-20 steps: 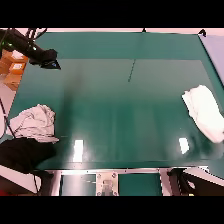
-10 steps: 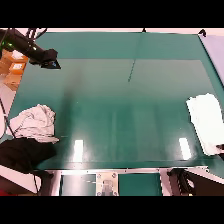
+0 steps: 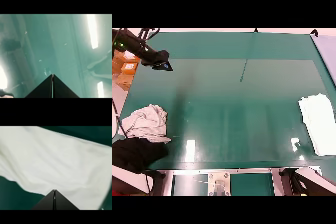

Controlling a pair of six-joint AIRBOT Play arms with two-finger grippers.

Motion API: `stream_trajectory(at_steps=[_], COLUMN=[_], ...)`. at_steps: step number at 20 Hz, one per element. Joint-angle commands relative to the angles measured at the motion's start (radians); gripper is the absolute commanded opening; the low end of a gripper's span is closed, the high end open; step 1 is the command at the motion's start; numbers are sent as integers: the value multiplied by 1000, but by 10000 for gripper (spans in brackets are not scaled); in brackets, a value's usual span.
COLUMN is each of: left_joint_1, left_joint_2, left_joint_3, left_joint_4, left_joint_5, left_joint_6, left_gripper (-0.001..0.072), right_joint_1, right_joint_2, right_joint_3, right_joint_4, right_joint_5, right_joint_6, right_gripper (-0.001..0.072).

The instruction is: Fold the shirts.

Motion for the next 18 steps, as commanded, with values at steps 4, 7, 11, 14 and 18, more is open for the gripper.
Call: stream_trajectory(at_steps=[4, 7, 11, 14, 18], left_joint_1=[-50, -120, -183, -183, -183], left_joint_2=[34, 158, 431, 542, 557], left_joint_3=[-66, -280, -706, -838, -838], left_joint_4=[3, 46, 46, 69, 60], left_joint_5=[-31, 48, 239, 283, 277], left_joint_6=[-45, -61, -109, -114, -114], left_gripper=[21, 21, 22, 22, 23], right_joint_1=[560, 900, 1179, 1259, 1273], right_joint_2=[14, 13, 13, 13, 13], right_joint_3=[30, -39, -159, -171, -172], right_joint_4=[133, 133, 130, 130, 130], right_joint_5=[-141, -237, -348, -418, -406], right_joint_6=[-68, -66, -22, -52, -51], right_gripper=[15, 15, 15, 15, 16])
